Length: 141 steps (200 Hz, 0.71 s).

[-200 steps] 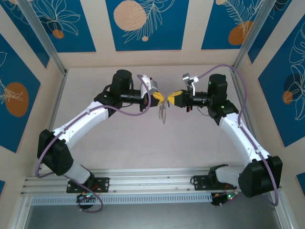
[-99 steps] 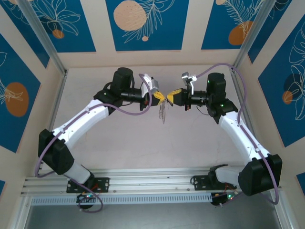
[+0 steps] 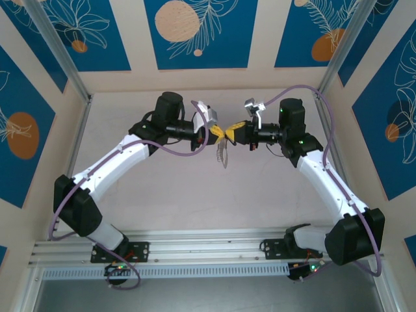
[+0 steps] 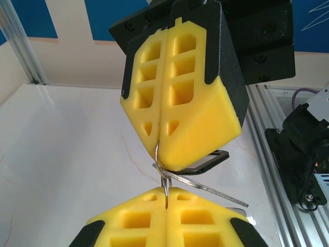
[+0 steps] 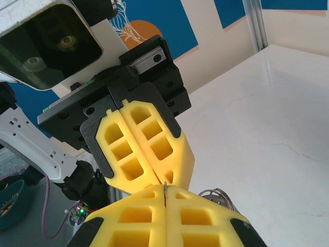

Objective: Put the keys on the keyring

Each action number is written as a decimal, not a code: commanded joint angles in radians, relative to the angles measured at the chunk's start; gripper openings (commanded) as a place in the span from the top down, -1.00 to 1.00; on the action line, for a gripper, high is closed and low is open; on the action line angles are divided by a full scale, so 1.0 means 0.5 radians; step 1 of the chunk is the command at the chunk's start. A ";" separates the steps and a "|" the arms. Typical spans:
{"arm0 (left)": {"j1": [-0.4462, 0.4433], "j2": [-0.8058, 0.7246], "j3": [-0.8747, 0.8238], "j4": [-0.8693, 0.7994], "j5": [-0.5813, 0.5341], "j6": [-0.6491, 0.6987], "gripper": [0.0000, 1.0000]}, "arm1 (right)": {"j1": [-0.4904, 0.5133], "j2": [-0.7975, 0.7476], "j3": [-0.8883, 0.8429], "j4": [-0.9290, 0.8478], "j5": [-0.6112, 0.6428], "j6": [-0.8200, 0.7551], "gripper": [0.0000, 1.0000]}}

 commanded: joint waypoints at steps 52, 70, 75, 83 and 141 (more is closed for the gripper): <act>-0.038 0.013 0.123 -0.042 0.006 0.143 1.00 | 0.106 0.006 0.113 -0.341 0.300 -0.234 1.00; -0.039 0.010 0.126 -0.050 -0.021 0.157 1.00 | 0.124 0.004 0.118 -0.380 0.360 -0.260 1.00; -0.040 0.011 0.126 -0.053 -0.028 0.159 1.00 | 0.125 0.005 0.121 -0.389 0.371 -0.264 1.00; -0.038 0.008 0.126 -0.056 -0.041 0.165 1.00 | 0.127 0.005 0.122 -0.404 0.389 -0.273 1.00; -0.038 0.008 0.132 -0.074 -0.073 0.199 1.00 | 0.131 -0.009 0.136 -0.464 0.469 -0.304 1.00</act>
